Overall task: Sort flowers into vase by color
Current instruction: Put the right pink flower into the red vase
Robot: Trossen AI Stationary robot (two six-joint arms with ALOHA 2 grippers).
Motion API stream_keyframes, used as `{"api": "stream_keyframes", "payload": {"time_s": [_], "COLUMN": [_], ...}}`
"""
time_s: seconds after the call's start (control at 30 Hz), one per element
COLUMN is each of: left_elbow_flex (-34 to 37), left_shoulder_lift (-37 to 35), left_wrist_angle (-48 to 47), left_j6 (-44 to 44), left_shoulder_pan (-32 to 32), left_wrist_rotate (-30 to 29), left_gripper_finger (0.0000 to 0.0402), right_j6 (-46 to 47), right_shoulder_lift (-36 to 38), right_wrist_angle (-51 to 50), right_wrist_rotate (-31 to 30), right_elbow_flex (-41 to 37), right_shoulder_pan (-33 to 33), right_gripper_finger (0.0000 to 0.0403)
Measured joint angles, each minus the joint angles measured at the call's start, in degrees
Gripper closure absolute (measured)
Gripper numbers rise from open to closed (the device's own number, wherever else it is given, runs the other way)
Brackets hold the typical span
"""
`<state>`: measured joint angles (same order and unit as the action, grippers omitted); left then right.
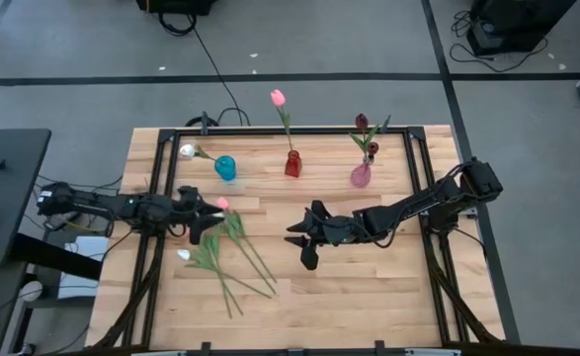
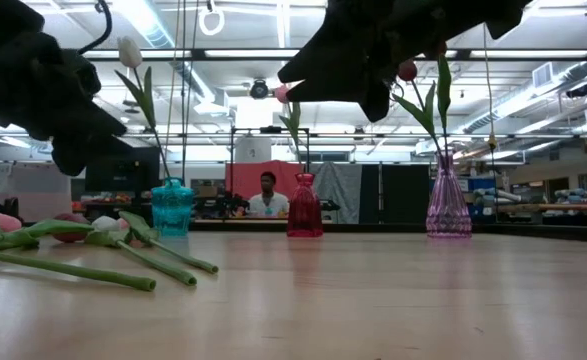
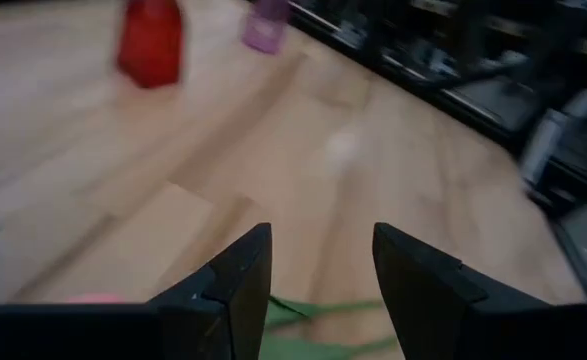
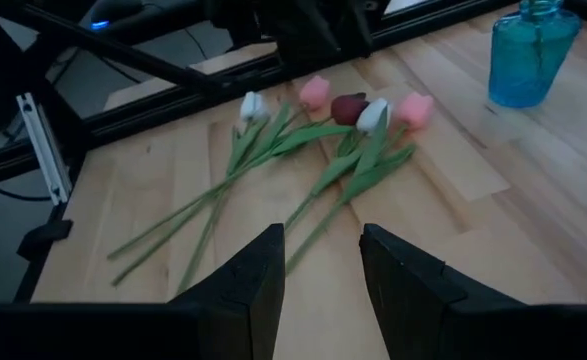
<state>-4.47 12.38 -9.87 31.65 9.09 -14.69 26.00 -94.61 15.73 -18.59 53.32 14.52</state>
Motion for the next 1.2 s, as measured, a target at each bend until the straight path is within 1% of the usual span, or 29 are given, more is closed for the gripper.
{"api": "stream_keyframes", "payload": {"time_s": [0.2,0.37,0.47,0.53,0.6,0.7,0.83,0.9,0.97,1.13,1.2], "left_elbow_flex": [0.0,0.0,0.0,0.0,0.0,0.0,-2.65,-5.4,-8.38,-15.88,-18.76], "left_shoulder_lift": [0.41,4.49,9.17,12.89,16.97,23.0,31.02,35.24,39.69,49.9,53.18], "left_wrist_angle": [1.85,5.6,9.52,12.1,13.96,15.4,14.73,14.55,14.09,10.55,9.08], "left_j6": [1.78,3.11,3.09,3.46,5.65,10.09,10.24,7.37,2.6,-13.69,-18.34], "left_shoulder_pan": [2.25,5.15,6.76,7.27,7.47,7.48,7.48,7.48,7.44,7.44,7.44], "left_wrist_rotate": [5.04,5.64,4.83,3.04,1.7,0.84,0.82,0.79,0.46,-2.11,-2.89], "left_gripper_finger": [0.022,0.022,0.022,0.022,0.022,0.022,0.0221,0.0223,0.0226,0.0229,0.0229], "right_j6": [-1.46,-4.92,-7.22,-8.11,-9.01,-10.71,-14.28,-15.76,-16.9,-18.65,-18.73], "right_shoulder_lift": [0.0,0.0,0.0,0.0,0.0,0.0,0.0,0.0,0.0,0.0,0.0], "right_wrist_angle": [0.15,0.45,0.44,0.4,0.34,0.19,0.2,0.28,0.46,0.48,0.48], "right_wrist_rotate": [-0.02,-0.58,-1.56,-1.52,-1.49,-1.49,-1.62,-2.66,-3.99,-4.92,-4.92], "right_elbow_flex": [0.0,0.0,0.0,-0.01,-0.02,-0.02,-0.04,-0.04,-0.04,-0.04,-0.04], "right_shoulder_pan": [-0.02,-1.03,-1.94,-2.49,-2.81,-2.99,-2.99,-2.99,-2.99,-2.99,-2.99], "right_gripper_finger": [0.0257,0.0257,0.0257,0.0257,0.0257,0.0257,0.0257,0.0257,0.0257,0.0257,0.0257]}}
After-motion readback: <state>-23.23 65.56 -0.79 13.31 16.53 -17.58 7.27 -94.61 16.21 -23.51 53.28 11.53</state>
